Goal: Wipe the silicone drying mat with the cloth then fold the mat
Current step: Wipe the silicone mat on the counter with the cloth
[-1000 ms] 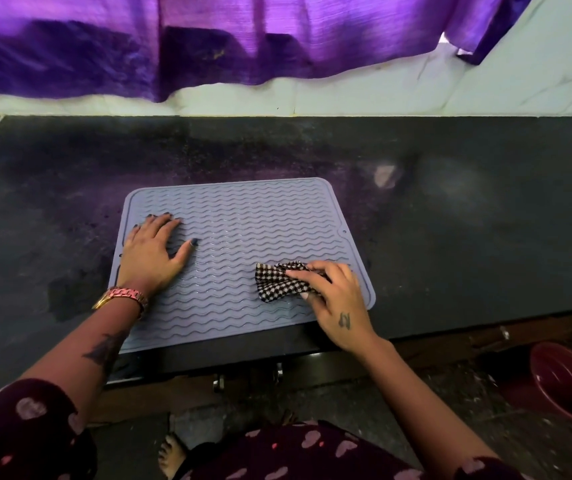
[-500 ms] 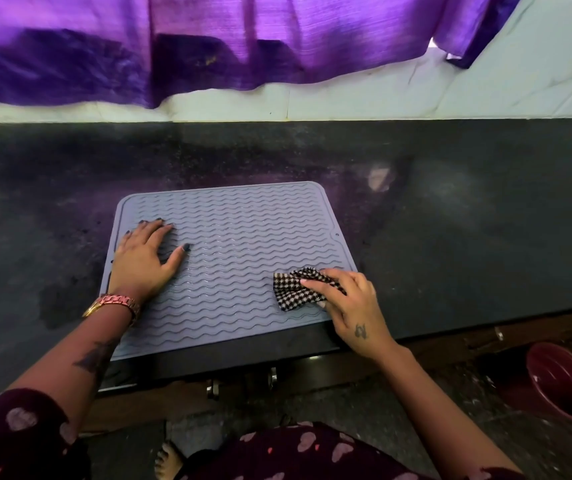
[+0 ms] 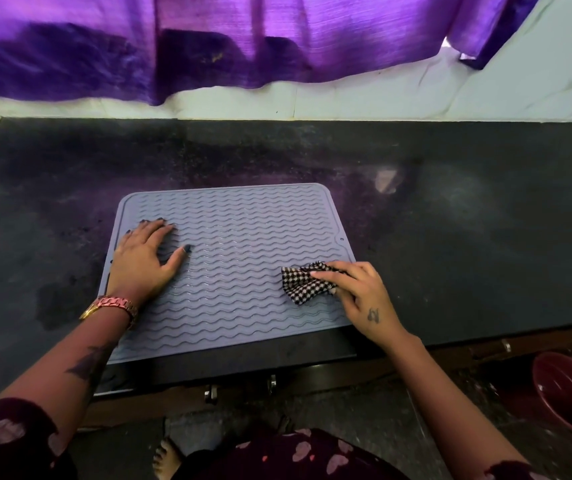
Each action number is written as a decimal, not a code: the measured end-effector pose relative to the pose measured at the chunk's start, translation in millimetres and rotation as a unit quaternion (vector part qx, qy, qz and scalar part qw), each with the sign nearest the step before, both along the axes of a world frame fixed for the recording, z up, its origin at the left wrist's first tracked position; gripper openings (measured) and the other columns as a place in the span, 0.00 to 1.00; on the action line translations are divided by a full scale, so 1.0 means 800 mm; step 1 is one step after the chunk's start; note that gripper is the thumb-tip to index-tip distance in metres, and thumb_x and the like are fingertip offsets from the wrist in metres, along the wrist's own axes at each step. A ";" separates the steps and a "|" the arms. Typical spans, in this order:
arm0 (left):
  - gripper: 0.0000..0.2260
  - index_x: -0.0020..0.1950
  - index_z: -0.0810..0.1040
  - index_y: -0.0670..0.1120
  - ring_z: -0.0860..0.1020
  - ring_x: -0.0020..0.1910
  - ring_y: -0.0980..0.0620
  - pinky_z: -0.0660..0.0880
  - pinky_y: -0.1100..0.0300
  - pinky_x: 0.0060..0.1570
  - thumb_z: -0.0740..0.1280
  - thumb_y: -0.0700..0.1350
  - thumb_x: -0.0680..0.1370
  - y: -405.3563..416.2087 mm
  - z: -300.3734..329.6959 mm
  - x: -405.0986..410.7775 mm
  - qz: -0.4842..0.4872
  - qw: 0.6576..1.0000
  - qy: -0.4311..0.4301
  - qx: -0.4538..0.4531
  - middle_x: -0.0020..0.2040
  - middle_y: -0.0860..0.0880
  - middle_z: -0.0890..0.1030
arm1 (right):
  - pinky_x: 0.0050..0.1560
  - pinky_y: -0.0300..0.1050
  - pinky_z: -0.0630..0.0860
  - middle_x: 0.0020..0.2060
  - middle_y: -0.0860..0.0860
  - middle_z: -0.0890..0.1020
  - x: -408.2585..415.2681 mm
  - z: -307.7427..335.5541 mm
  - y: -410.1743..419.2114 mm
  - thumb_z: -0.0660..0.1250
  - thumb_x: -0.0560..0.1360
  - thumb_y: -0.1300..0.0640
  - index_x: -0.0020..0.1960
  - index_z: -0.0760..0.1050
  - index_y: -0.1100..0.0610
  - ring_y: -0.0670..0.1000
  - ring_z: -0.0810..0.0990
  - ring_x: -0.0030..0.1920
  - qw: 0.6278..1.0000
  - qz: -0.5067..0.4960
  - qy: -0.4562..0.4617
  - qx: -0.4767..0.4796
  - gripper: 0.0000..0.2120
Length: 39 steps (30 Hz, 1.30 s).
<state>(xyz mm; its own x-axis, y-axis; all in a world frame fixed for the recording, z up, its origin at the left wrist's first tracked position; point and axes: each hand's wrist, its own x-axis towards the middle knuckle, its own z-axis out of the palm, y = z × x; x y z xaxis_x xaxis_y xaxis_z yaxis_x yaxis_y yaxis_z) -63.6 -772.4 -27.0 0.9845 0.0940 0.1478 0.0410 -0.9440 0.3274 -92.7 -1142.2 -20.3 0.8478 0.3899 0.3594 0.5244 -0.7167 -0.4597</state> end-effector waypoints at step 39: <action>0.33 0.65 0.75 0.47 0.67 0.69 0.48 0.59 0.52 0.70 0.51 0.65 0.70 -0.009 0.019 -0.002 0.032 0.999 -0.009 -0.016 0.67 0.49 0.73 | 0.55 0.51 0.64 0.58 0.52 0.76 0.225 0.007 0.045 0.62 0.75 0.65 0.61 0.76 0.48 0.58 0.70 0.56 0.997 -0.073 0.013 -0.021 0.19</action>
<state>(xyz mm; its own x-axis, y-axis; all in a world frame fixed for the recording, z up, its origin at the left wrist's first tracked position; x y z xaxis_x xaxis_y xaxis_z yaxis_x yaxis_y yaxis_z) -65.3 -779.4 -11.7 0.9734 0.1617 0.1623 0.0946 -0.9289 0.3580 87.2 -1106.2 -14.5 0.9055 0.2757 0.3227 0.4012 -0.8040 -0.4388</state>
